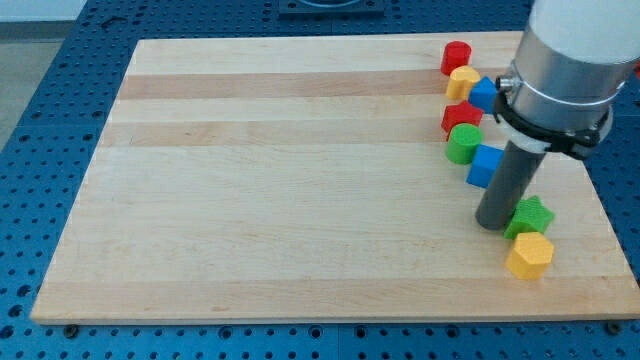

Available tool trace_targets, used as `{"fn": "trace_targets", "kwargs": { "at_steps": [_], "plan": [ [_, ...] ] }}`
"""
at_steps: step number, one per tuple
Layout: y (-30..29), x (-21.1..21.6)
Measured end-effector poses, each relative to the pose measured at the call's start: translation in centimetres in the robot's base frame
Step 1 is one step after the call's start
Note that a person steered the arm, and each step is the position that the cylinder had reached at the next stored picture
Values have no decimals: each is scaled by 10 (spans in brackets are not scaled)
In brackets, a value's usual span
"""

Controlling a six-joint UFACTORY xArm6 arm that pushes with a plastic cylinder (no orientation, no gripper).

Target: Push the blue cube right a bit

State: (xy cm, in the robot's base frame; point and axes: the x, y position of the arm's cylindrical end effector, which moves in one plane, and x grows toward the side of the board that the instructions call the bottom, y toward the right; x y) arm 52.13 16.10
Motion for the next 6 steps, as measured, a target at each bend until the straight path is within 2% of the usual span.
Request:
{"fn": "trace_targets", "kwargs": {
  "at_steps": [2,3,4,5,6],
  "plan": [
    [-69,-32],
    [-77,-61],
    [-62,-73],
    [-7,-73],
    [8,-73]
  ]
}}
